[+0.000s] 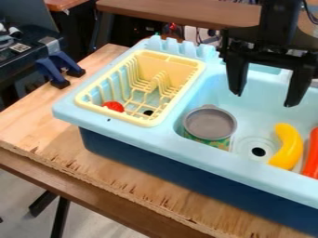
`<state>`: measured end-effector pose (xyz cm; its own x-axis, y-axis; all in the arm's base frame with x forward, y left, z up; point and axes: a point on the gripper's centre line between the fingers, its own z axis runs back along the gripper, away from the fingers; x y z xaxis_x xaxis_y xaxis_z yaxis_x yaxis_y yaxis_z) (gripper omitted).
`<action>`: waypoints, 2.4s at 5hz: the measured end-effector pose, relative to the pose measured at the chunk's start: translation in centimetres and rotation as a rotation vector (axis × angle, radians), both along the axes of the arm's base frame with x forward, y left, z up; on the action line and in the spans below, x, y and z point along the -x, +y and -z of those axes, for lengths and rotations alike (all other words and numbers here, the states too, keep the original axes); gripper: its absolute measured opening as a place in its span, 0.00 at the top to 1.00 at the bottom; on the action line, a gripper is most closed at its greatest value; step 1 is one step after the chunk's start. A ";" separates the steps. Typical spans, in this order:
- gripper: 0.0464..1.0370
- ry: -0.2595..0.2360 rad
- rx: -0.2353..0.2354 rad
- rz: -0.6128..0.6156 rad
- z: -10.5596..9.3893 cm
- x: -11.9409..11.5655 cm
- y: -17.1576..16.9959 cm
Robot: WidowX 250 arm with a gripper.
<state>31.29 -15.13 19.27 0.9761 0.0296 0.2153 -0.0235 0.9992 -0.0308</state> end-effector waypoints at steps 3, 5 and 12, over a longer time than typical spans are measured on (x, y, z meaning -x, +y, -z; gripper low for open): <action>0.04 0.059 0.054 0.022 2.6 1.4 1.4; 0.04 0.149 0.087 0.013 2.8 1.9 3.3; 0.04 0.462 0.050 -0.117 6.5 1.7 5.3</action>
<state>29.62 -9.84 12.78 0.9587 0.1445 -0.2449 -0.1587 0.9866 -0.0390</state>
